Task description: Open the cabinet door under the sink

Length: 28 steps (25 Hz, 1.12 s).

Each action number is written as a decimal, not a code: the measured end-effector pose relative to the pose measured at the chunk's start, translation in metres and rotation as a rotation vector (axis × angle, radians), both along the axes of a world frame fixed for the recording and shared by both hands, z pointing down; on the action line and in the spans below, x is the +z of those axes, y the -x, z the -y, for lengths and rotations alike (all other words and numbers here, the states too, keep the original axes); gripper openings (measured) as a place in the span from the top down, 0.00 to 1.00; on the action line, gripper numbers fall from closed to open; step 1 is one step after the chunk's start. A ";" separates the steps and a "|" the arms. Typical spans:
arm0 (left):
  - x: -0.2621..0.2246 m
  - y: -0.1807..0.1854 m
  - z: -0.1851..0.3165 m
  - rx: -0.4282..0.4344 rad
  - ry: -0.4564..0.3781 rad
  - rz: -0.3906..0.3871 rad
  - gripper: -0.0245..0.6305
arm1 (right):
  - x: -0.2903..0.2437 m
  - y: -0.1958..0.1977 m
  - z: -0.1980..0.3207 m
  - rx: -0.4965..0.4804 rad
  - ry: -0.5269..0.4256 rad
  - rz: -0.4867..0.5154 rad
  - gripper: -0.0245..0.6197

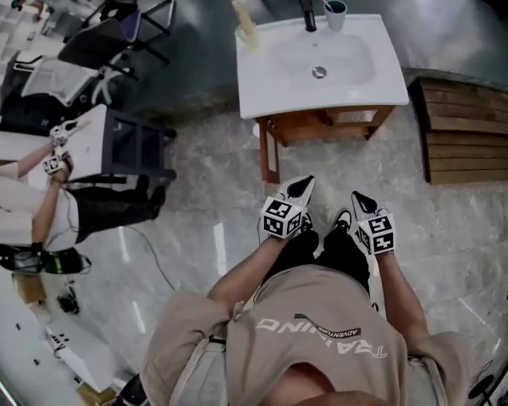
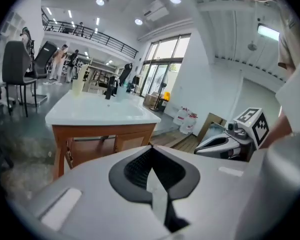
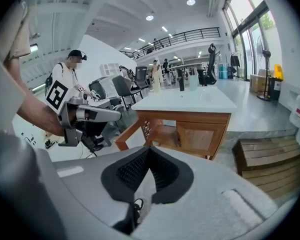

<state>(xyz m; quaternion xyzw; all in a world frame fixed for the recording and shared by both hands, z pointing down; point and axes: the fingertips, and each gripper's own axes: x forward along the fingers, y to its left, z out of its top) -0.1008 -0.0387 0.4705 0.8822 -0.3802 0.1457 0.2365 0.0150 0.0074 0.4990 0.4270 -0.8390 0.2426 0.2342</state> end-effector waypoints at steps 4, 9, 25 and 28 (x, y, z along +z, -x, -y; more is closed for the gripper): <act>-0.044 -0.011 0.007 0.012 -0.078 -0.010 0.94 | -0.045 -0.019 0.016 0.044 -0.104 0.013 0.96; -0.108 -0.022 0.017 0.059 -0.202 0.008 0.94 | -0.111 -0.026 0.035 0.038 -0.261 0.018 0.96; -0.203 -0.011 0.051 -0.002 -0.322 0.017 0.94 | -0.233 -0.013 0.061 0.002 -0.522 0.026 0.96; -0.222 -0.007 0.052 -0.036 -0.354 -0.025 0.94 | -0.244 -0.017 0.061 0.008 -0.539 0.028 0.96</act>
